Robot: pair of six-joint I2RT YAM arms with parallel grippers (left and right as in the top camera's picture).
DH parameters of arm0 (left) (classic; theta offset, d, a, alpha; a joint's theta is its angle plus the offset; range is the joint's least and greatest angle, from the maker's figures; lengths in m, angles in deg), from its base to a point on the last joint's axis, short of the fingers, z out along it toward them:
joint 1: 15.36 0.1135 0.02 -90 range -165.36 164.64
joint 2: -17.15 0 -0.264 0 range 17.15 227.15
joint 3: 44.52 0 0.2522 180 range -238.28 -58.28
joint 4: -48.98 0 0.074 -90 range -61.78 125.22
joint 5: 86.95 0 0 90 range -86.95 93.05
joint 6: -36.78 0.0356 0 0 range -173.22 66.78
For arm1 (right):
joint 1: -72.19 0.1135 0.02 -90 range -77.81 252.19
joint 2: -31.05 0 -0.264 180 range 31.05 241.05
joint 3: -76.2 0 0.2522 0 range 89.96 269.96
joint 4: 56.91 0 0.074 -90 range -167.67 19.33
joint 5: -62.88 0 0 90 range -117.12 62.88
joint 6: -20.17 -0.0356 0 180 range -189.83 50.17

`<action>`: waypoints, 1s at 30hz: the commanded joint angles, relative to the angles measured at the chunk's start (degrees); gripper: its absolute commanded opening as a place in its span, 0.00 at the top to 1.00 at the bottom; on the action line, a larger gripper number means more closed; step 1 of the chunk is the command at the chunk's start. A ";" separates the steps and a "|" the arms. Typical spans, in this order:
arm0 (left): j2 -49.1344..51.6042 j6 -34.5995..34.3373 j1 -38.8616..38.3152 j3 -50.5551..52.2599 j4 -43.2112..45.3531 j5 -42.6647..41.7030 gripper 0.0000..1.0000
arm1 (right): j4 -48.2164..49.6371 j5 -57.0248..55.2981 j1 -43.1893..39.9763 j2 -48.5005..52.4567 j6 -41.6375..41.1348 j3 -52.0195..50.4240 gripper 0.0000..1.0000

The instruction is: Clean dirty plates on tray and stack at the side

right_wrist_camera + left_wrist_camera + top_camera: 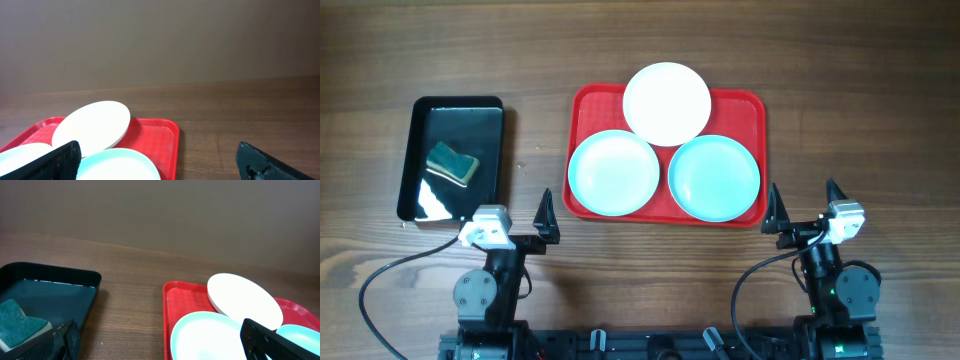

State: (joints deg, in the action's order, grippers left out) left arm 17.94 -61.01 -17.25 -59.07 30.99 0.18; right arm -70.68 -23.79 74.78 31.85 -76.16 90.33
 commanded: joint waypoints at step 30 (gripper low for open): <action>-0.37 -4.31 -0.24 0.46 6.73 -10.69 0.00 | 0.13 -0.74 0.17 0.22 0.28 -0.07 0.00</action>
State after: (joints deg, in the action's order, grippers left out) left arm 17.94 -61.56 -17.23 -58.97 31.98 -0.80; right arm -70.68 -23.79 74.78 31.85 -76.16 90.33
